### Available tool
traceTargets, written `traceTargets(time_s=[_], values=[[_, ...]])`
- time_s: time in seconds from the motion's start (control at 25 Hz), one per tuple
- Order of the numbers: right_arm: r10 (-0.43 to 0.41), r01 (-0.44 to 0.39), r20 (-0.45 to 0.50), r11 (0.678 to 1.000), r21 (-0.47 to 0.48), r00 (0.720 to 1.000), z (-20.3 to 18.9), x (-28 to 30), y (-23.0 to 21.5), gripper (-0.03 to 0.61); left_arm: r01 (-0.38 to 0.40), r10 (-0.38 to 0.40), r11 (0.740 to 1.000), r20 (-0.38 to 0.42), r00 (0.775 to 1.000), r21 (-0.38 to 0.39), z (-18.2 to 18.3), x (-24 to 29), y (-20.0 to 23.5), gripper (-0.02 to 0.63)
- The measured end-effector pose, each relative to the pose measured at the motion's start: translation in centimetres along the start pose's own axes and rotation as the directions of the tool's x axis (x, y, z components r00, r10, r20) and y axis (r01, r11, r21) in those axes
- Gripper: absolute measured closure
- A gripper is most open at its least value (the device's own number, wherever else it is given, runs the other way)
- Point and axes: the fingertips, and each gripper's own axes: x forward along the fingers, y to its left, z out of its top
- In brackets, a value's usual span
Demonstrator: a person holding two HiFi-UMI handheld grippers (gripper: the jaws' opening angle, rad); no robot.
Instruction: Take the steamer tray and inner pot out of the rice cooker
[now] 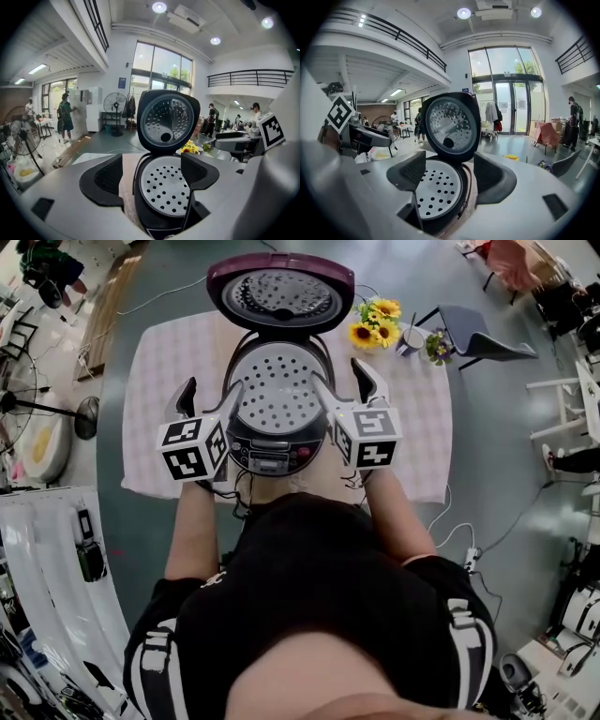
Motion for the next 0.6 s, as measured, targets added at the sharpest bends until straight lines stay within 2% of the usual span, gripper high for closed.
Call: traceTargets(time_s=[0.28,0.6], values=[[-0.005,0.007,-0.154,1.000,0.010,0.988,-2.9,2.3,-0.1,0.265,0.053,-0.055,0.998,-0.128,0.990,-0.017,-2.3,2.7,0.1,0.245],[-0.055,0.064,-0.355,0.998,0.015,0.933,-6.9,5.4,-1.1,0.267,0.102,-0.101,0.995,-0.275,0.956,-0.012,-4.5,6.9,1.1,0.247]])
